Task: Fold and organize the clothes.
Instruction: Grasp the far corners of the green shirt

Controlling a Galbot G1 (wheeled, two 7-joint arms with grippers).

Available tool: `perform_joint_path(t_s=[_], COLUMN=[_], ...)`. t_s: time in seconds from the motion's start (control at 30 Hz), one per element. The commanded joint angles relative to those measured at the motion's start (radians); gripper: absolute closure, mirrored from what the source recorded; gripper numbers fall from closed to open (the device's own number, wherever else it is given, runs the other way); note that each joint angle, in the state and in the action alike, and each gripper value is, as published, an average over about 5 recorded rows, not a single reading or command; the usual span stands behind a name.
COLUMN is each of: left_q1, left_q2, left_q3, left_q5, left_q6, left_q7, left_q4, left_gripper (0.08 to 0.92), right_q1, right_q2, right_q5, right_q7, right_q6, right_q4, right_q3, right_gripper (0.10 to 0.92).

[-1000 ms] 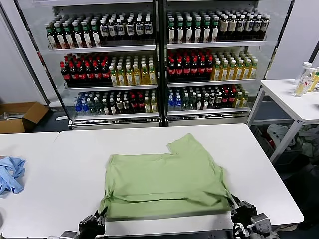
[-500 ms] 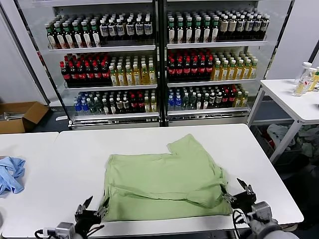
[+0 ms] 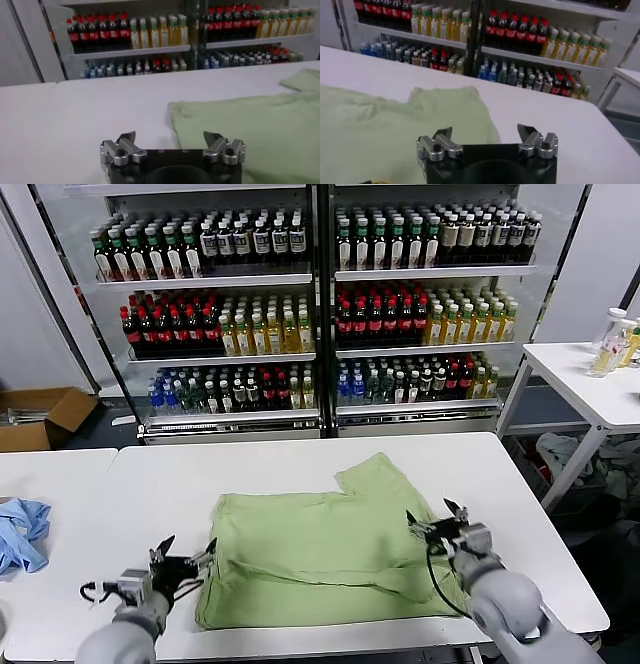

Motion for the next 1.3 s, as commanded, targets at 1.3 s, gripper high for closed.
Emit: perform_joint_path(t_s=[1.3], left_q1=[-0.472], left_q2=[-0.023], left_q3=[0.313], left_q5=[-0.072], left_q6=[0.033], left_q7=[0.053], left_q4=[0.41], left_gripper=[0.255], right_q1=[0.488], right_q2=[0.239], right_q5=[0.044], right_q7=[-0.062], right_q6=[-0.007], right_q4=[-0.721], right_q3=[-0.237], right_gripper=[0.332])
